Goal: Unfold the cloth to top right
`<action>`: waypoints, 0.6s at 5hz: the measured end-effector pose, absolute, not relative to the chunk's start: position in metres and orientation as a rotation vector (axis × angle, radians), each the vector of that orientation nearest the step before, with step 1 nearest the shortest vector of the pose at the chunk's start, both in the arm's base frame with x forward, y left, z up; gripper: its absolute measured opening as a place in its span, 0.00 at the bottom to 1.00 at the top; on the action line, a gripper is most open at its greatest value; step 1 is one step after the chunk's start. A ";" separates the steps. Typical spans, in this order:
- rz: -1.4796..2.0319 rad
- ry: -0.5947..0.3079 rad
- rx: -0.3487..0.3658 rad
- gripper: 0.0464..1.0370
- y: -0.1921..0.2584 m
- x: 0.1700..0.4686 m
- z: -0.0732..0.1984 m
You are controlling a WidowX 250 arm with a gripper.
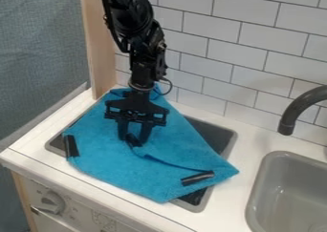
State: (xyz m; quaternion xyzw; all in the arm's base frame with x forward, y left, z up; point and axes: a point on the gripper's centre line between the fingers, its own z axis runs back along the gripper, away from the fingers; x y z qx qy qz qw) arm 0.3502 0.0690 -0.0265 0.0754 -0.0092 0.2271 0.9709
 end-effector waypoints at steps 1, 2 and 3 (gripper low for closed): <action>0.469 -0.020 0.146 0.16 0.068 0.350 -0.026; 0.464 -0.011 0.134 0.04 0.066 0.349 -0.027; 0.453 0.000 0.108 0.01 0.061 0.345 -0.025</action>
